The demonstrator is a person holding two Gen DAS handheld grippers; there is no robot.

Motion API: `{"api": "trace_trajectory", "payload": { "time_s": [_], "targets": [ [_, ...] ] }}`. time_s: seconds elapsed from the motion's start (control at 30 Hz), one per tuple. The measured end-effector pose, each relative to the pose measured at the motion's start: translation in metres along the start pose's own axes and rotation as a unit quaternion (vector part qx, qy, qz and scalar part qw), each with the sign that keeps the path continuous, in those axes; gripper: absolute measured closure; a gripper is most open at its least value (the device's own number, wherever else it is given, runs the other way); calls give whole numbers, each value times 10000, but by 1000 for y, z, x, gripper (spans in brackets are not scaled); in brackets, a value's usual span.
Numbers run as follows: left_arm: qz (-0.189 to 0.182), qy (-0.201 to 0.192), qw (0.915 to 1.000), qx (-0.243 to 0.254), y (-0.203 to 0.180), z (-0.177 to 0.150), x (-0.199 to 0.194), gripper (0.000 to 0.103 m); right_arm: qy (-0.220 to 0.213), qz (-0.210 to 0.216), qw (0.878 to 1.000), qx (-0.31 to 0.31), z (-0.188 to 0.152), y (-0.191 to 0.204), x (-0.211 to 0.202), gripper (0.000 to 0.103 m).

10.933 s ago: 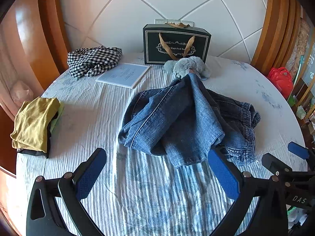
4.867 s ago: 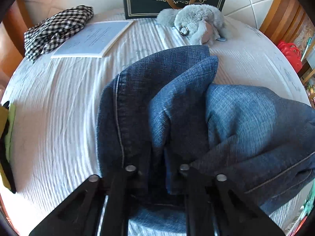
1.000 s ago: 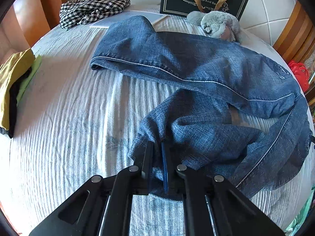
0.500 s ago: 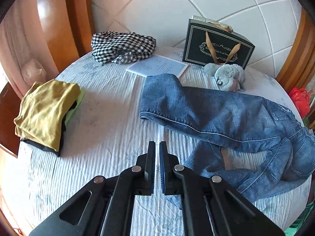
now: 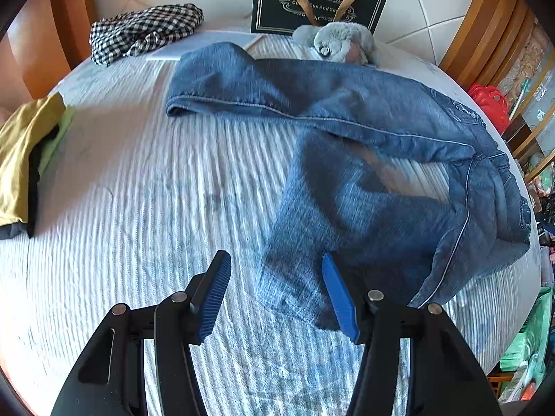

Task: Fold clothes

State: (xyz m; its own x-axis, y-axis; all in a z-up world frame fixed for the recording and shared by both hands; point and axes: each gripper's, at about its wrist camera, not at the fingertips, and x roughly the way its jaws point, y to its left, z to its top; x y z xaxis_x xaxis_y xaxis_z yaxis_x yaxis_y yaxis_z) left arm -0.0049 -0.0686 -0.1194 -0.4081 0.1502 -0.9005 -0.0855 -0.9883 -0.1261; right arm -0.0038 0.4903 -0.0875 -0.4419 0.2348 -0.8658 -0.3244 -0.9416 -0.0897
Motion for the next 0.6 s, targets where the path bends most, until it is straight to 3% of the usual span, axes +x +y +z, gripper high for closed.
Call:
{"api": "trace_trajectory", "payload": {
  "time_s": [0.1, 0.17, 0.2, 0.27, 0.3, 0.33, 0.37, 0.4, 0.53, 0.6],
  "targets": [
    [-231, 53, 9997, -6, -2, -8, 8, 47, 100, 164, 9998, -64, -17, 10, -4, 23],
    [-415, 107, 9991, 50, -8, -10, 15, 47, 187, 292, 9994, -97, -30, 13, -3, 18],
    [-432, 212, 9988, 90, -11, -10, 18, 60, 231, 349, 9991, -115, -36, 15, -2, 18],
    [-557, 367, 9976, 199, -20, -9, 20, 98, 321, 342, 9988, -158, -44, 18, -1, 18],
    [-570, 298, 9976, 264, -25, -5, 15, 98, 360, 347, 9986, -173, -48, 19, 0, 19],
    [-582, 229, 9975, 330, -29, 0, 9, 98, 382, 375, 9984, -163, -50, 18, 0, 32],
    [-599, 156, 9973, 384, -34, 4, 3, 98, 395, 389, 9983, -153, -51, 17, 0, 58],
    [-681, 23, 9973, 289, -35, 15, -5, 98, 404, 407, 9983, -142, -51, 16, 0, 66],
    [-882, -563, 9945, -70, -36, 70, -29, 98, 312, 582, 9977, -151, -42, 13, -2, 68],
    [-733, -764, 9944, -26, -43, 101, -30, 98, 197, 684, 9973, -172, -36, 12, -6, 68]
  ]
}}
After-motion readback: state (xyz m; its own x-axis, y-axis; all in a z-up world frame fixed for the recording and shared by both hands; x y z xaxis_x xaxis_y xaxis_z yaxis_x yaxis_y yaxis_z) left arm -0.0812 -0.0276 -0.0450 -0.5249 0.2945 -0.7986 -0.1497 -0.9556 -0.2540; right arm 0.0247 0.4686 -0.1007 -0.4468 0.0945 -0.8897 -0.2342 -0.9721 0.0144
